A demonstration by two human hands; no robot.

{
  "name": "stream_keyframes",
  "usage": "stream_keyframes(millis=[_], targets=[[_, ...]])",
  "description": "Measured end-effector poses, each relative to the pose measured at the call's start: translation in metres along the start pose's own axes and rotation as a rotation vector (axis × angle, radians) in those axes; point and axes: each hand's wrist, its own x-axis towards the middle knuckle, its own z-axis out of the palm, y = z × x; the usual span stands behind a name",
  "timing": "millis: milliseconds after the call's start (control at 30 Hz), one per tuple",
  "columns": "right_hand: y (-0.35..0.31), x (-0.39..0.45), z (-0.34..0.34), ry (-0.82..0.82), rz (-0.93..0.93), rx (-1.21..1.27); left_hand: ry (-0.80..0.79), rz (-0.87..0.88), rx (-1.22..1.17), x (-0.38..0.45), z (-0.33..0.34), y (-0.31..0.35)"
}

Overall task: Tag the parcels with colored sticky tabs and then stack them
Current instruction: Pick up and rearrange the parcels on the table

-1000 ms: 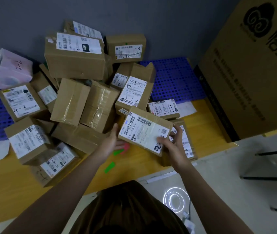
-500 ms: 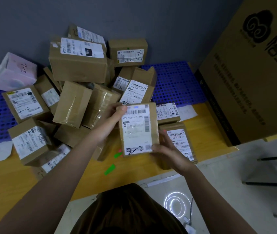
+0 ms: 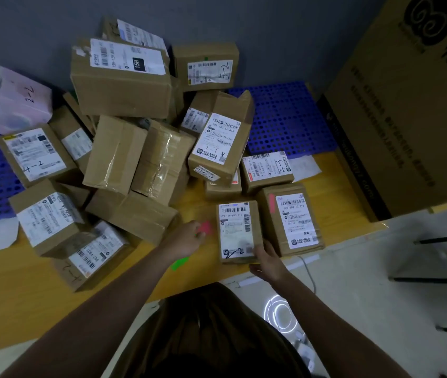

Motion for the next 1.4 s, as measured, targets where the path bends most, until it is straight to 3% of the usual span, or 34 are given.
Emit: stream_keyframes(millis=[67,233,333,400,533,633,867,1033,1100,1200,1267,1333,1400], targets=[[0.0,0.006,0.003,0.083,-0.017,-0.047,-0.03,0.002,0.144,0.001,0.008,-0.013],[0.004,0.001,0.007,0.296,-0.207,-0.67,-0.013,-0.001,0.395,0.002,0.018,-0.037],[0.009,-0.009,0.014,0.544,-0.606,-1.026,0.028,0.009,0.467,0.004,0.025,-0.05],[0.009,-0.009,0.029,0.567,-0.854,-1.084,0.047,0.013,0.502,0.006,0.028,-0.055],[0.0,0.002,0.074,0.36,-0.959,-1.068,0.057,0.039,0.503,0.011,0.036,-0.061],[0.004,0.012,0.099,0.245,-0.919,-1.025,0.059,0.056,0.527,0.015,0.042,-0.065],[0.018,0.012,0.108,0.365,-0.913,-0.941,0.148,0.115,0.61,0.019,0.052,-0.07],[0.014,0.01,0.101,0.342,-0.85,-0.829,0.182,0.221,0.615,0.011,0.047,-0.068],[0.009,0.007,0.096,0.335,-0.826,-0.764,0.171,0.26,0.495,0.002,0.04,-0.066],[-0.002,0.001,0.089,0.289,-0.742,-0.599,0.148,0.31,0.029,-0.013,0.021,-0.057],[-0.013,-0.004,0.089,0.171,-0.619,-0.409,0.125,0.347,-0.199,-0.022,0.003,-0.045],[-0.025,-0.008,0.092,0.042,-0.523,-0.19,0.094,0.383,-0.272,-0.025,-0.014,-0.035],[-0.036,-0.012,0.095,0.019,-0.488,-0.085,0.062,0.413,-0.302,-0.024,-0.026,-0.027]])
